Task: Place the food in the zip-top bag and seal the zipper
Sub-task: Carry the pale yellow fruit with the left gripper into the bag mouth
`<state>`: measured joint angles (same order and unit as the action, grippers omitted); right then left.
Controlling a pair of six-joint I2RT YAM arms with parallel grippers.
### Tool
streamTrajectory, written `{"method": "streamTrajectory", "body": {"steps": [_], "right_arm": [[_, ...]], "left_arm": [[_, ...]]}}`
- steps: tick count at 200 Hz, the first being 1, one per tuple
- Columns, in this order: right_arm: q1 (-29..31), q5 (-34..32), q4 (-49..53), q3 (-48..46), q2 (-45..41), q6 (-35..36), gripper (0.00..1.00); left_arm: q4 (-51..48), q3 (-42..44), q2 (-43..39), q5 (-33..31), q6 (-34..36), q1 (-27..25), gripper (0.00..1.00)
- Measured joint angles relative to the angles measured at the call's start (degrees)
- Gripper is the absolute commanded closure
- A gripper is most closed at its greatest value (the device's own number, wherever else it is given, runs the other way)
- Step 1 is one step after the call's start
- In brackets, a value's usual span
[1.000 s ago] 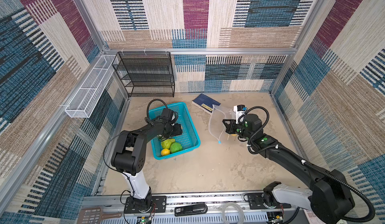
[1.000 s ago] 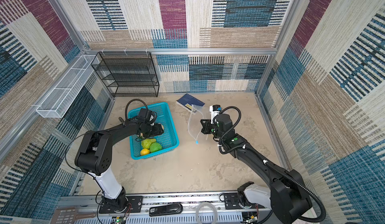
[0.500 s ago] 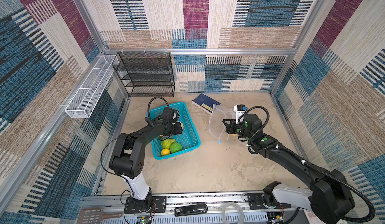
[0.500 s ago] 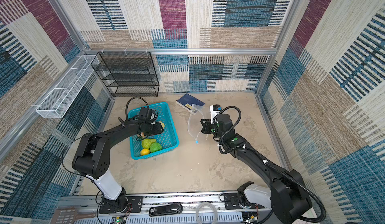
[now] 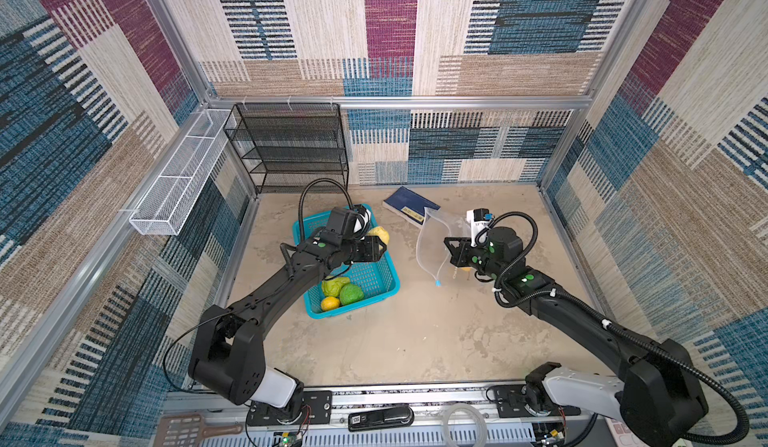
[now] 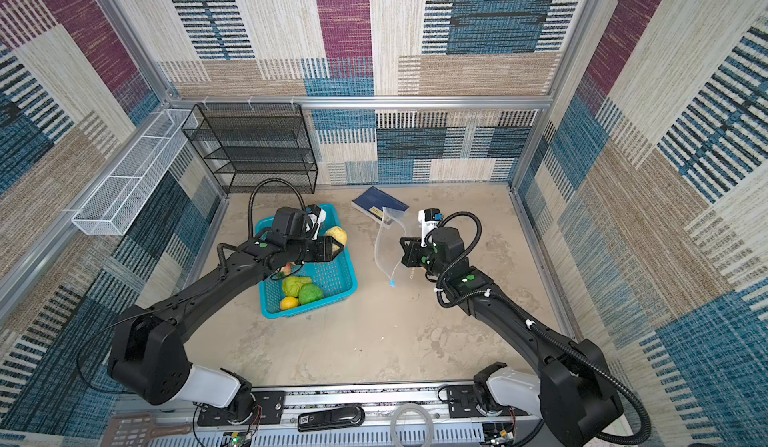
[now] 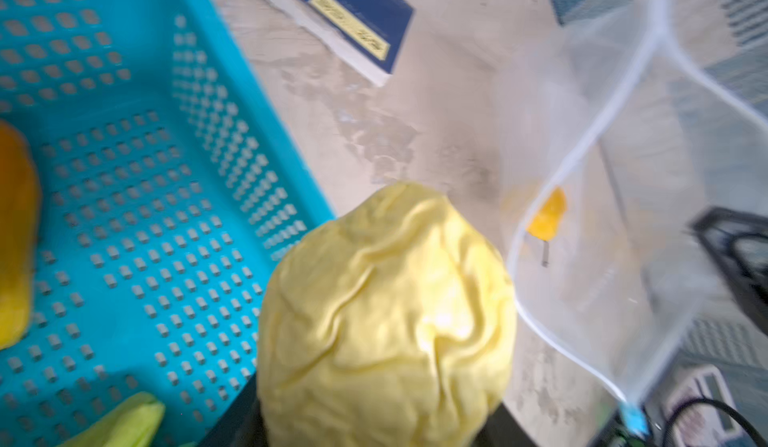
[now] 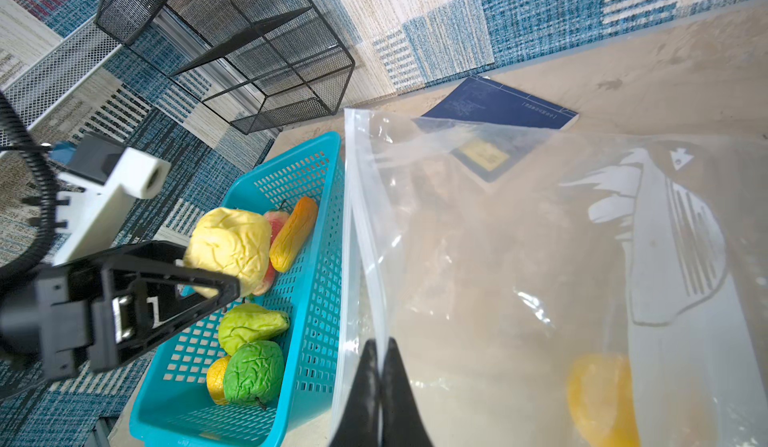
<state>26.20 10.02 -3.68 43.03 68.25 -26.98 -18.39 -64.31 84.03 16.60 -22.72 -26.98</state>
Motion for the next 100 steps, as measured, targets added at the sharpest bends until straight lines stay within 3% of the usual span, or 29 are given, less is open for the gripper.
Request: {"method": "streamTrajectory", "body": {"steps": [63, 100], "right_arm": [[0.0, 1.11, -0.61, -0.94, -0.31, -0.02, 1.0], [0.0, 2.49, -1.22, -1.46, -2.08, -0.48, 1.0]], "left_arm": [[13.94, 1.64, 1.7, 9.09, -10.23, -9.73, 0.59], [19.96, 0.63, 7.3, 9.35, -15.93, -12.63, 0.59]]}}
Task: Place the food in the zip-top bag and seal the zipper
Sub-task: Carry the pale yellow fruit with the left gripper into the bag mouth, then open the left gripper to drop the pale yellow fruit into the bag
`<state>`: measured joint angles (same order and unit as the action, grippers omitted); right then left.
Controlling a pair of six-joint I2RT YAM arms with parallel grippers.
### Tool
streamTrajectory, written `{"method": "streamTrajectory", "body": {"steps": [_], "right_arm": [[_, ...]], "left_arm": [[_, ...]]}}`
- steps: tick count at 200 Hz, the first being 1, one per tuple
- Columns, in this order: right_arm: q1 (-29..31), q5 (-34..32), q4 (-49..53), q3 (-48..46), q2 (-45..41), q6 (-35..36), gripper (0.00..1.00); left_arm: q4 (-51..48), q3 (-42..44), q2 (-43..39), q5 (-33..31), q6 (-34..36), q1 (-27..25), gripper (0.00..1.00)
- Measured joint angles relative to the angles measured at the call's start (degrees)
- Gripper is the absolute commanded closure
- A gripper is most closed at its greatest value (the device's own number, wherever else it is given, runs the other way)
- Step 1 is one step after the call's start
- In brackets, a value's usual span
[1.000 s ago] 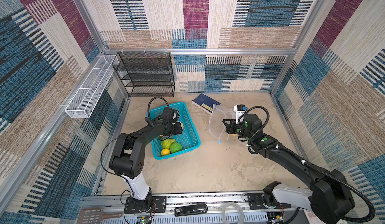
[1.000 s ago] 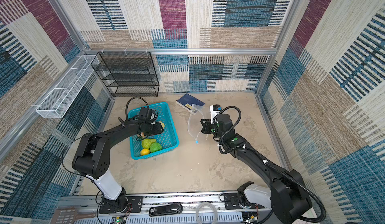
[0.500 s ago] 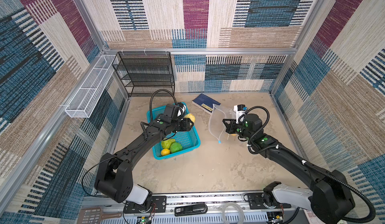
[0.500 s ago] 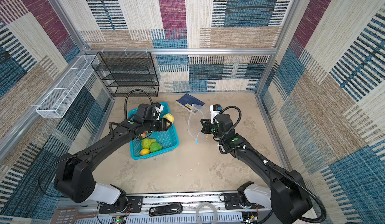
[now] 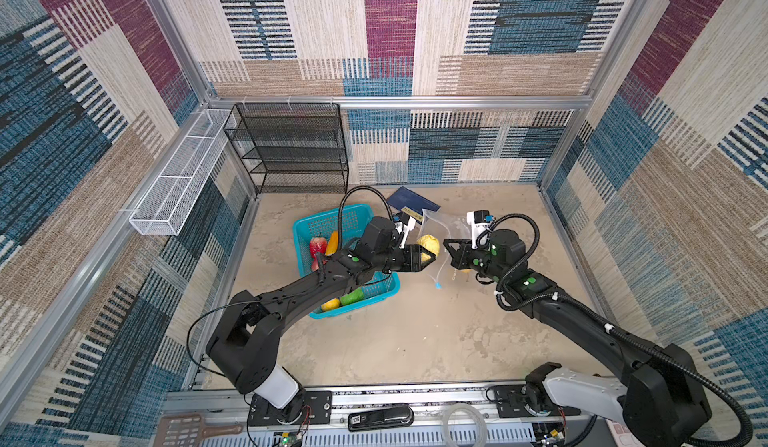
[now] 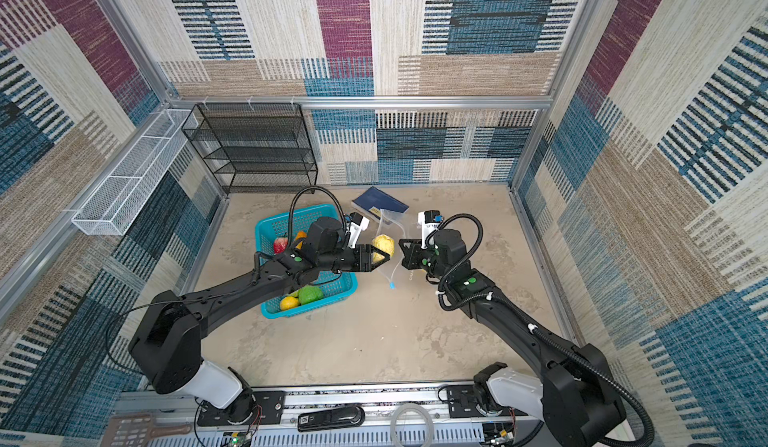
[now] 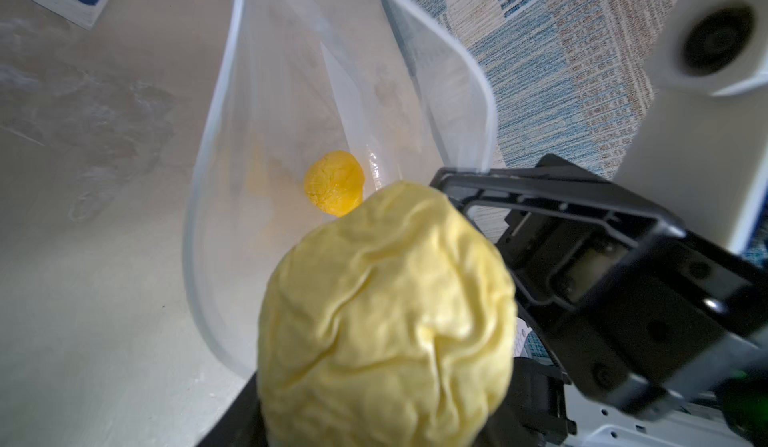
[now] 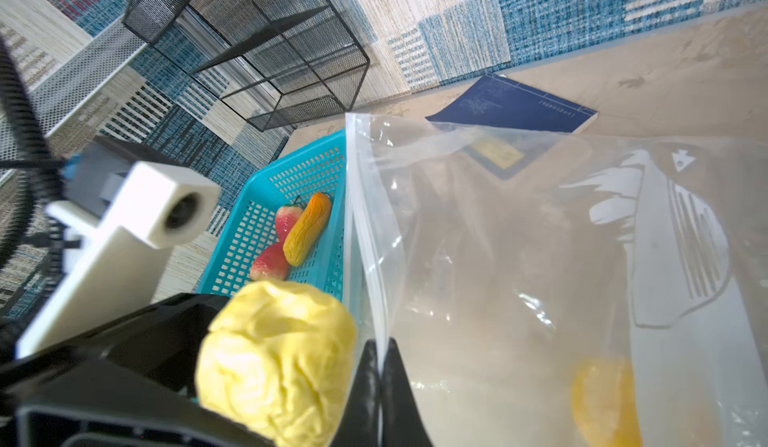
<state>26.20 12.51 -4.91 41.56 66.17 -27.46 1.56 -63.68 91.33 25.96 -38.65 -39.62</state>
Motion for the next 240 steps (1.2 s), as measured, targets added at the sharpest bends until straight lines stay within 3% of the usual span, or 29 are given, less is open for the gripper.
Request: {"method": "streamTrajectory", "body": {"steps": [43, 126, 240], "right_arm": [[-0.02, 1.88, -1.6, -1.16, -2.43, -0.61, 1.0], [-0.02, 8.11, -5.73, -2.97, 0.74, -1.81, 1.0], [0.11, 11.47, -6.38, -2.95, 2.56, -0.98, 1.0]], "left_arm": [[1.75, -1.51, 4.13, -2.97, -3.17, -0.94, 0.58], [-8.57, -6.51, 6.91, -12.52, -3.21, -2.51, 0.56], [-9.94, -10.82, 10.49, -13.0, -4.63, -2.03, 0.51]]}}
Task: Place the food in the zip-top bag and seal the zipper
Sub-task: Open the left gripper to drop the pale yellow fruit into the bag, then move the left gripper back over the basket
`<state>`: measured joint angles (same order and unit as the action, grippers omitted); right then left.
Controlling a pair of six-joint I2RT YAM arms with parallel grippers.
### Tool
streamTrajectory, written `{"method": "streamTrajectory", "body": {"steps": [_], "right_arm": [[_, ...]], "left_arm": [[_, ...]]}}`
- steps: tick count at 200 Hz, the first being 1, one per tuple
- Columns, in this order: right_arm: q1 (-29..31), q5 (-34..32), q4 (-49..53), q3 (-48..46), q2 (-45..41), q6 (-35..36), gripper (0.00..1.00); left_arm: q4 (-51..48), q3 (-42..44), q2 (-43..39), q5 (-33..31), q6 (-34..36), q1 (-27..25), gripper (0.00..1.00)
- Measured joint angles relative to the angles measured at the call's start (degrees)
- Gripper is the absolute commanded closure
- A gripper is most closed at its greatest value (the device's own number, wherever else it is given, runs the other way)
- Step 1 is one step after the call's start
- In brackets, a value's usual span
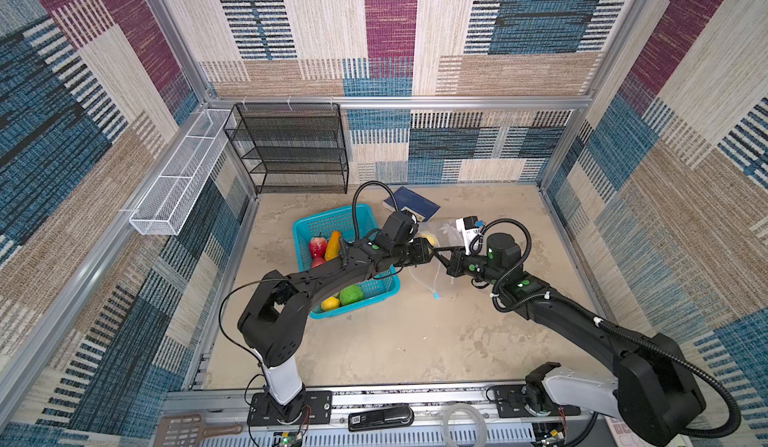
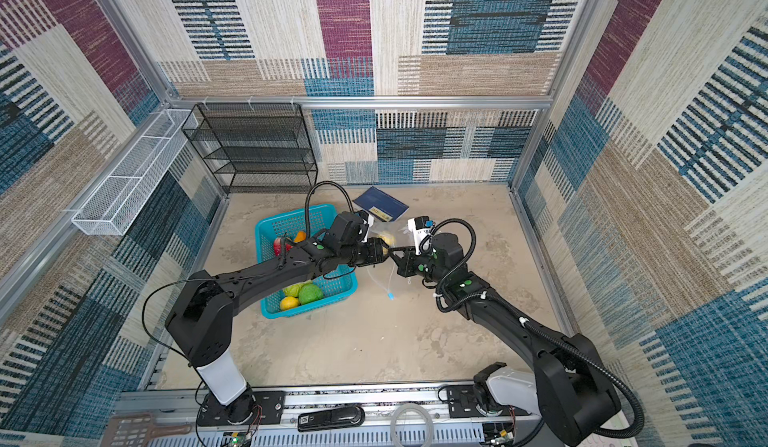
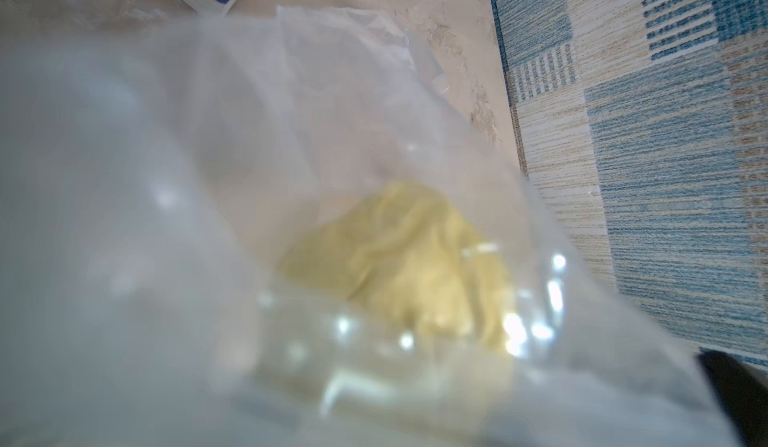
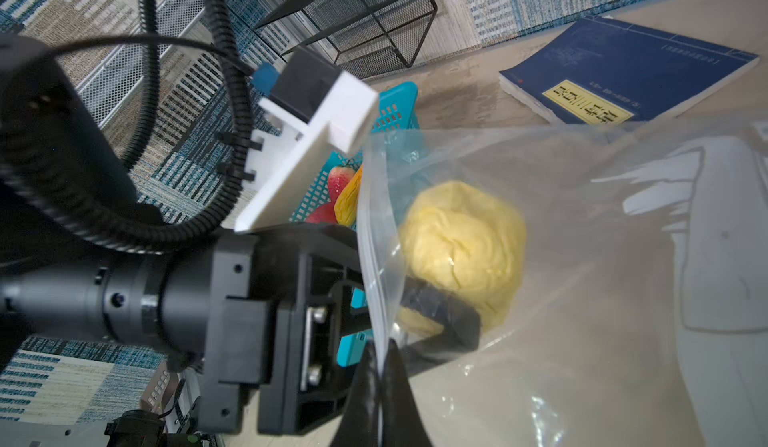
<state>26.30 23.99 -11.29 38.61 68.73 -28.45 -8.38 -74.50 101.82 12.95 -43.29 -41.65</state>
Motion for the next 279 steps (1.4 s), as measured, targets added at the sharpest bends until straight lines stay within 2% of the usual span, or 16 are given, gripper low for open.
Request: {"method": "streamTrajectory", "body": {"steps": [29, 67, 102, 120, 181, 228, 279], "right_arm": [[0.04, -0.63, -0.02, -0.11, -1.4, -0.2, 1.0], [0.04, -1.68, 0.0, -0.5, -1.79, -0.24, 1.0], [0.02, -2.21, 0.0, -0.5, -1.77, -0.24, 1.0], [0.02, -3.56, 0.13, -0.48, -1.75, -0.24, 1.0], [0.02, -5.55, 1.36, 0.46, -1.68, -0.15, 1.0], [0.02, -6.64, 2.25, 0.72, -2.12, 0.07, 1.0], [0.02, -8.11, 2.45, 0.74, -2.49, 0.07, 1.0]], "left_arm": [[0.07, 0.0, 0.98, 0.87, -0.26, 0.0, 0.46], [0.09, 0.02, 1.2, 1.18, -0.44, 0.0, 0.32], [0.07, 0.46, -0.31, 2.23, -0.42, 0.02, 0.3], [0.0, 1.14, -2.25, 2.36, -0.37, 0.0, 0.26], [-1.68, 3.91, -10.8, 2.27, 2.21, 1.18, 0.26], [-5.03, 6.03, -17.68, 0.2, 7.78, 7.74, 0.27], [-8.92, 10.36, -21.7, -8.83, 13.18, 18.93, 0.26]]}}
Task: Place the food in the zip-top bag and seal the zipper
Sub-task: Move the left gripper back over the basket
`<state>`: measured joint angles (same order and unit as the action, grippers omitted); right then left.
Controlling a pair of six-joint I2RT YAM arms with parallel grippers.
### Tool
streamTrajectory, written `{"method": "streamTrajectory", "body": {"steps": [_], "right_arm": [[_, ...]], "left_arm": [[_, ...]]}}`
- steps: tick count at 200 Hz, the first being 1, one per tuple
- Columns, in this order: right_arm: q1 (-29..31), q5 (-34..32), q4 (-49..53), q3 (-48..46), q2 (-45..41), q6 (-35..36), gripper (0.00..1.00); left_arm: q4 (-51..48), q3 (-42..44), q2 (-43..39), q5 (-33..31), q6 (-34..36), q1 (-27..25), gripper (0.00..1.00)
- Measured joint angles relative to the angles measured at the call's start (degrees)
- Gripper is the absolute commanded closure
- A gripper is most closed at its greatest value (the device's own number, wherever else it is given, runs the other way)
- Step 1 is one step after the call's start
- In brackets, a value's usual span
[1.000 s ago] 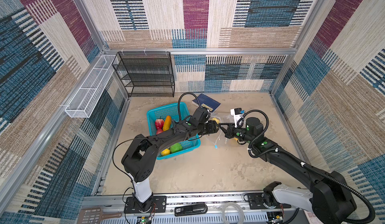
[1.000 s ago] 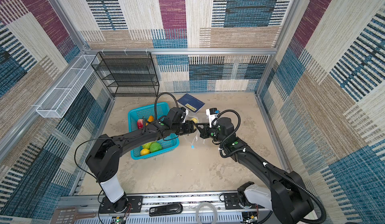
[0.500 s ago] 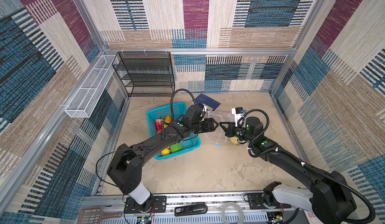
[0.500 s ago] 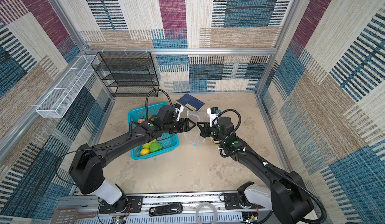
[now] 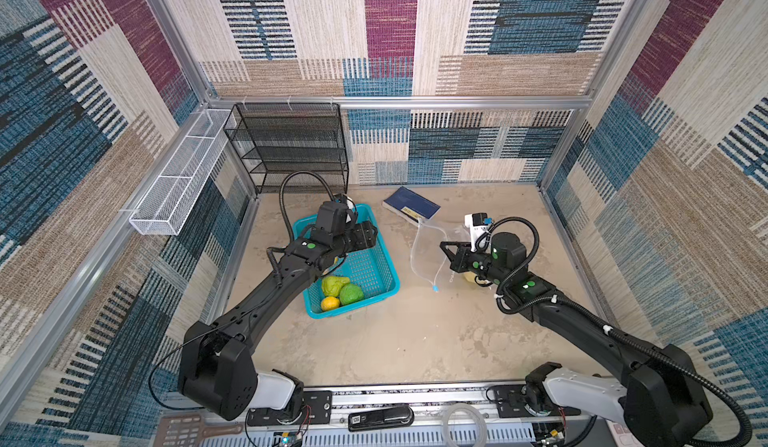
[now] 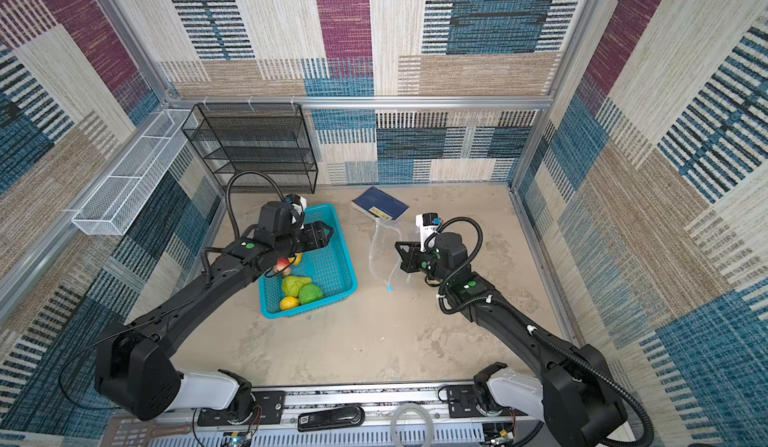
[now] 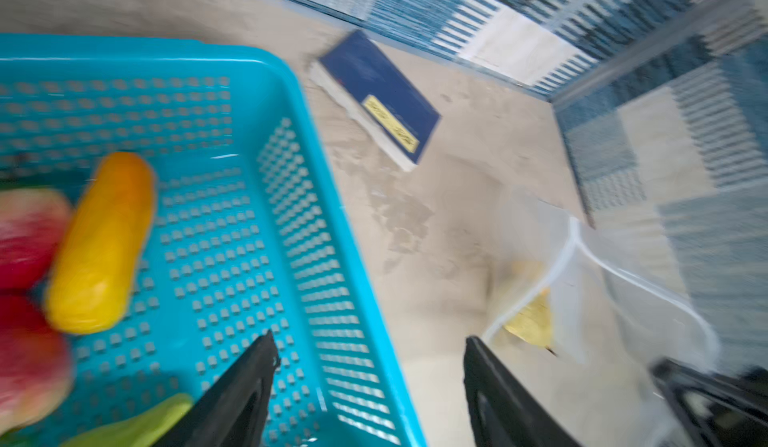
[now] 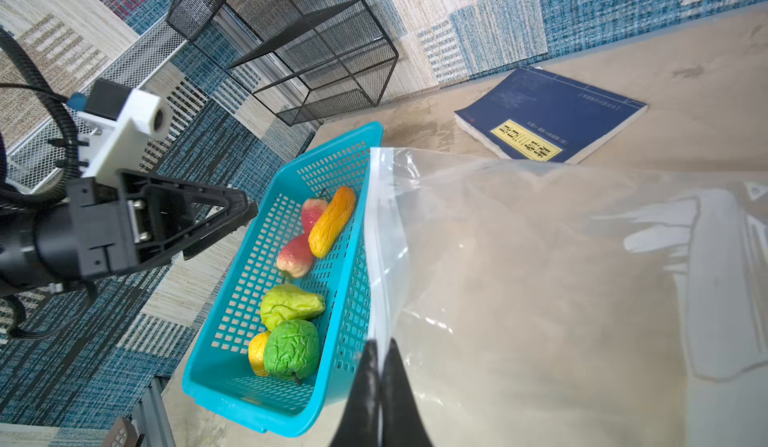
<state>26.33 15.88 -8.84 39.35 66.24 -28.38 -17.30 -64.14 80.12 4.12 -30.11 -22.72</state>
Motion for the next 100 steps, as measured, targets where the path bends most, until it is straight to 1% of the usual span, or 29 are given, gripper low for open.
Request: {"method": "streamTrajectory", "body": {"steps": [25, 52, 82, 100], "right_arm": [[0.0, -0.02, 0.09, 0.02, -0.15, 0.0, 1.0], [0.0, -0.02, 0.37, 0.33, -0.15, 0.0, 1.0], [0.0, -0.04, 0.76, 0.44, -0.15, 0.0, 1.0], [0.0, -0.07, 1.01, 0.59, -0.15, -0.02, 1.0]], "left_arm": [[-1.14, 1.31, 0.68, -3.39, 2.16, 2.97, 0.26], [-1.66, 1.27, 4.24, -6.91, 4.35, 5.88, 0.26], [-2.58, -0.11, 9.55, -8.37, 5.99, 7.74, 0.27], [-3.48, -2.01, 12.9, -8.61, 6.38, 8.48, 0.31]]}}
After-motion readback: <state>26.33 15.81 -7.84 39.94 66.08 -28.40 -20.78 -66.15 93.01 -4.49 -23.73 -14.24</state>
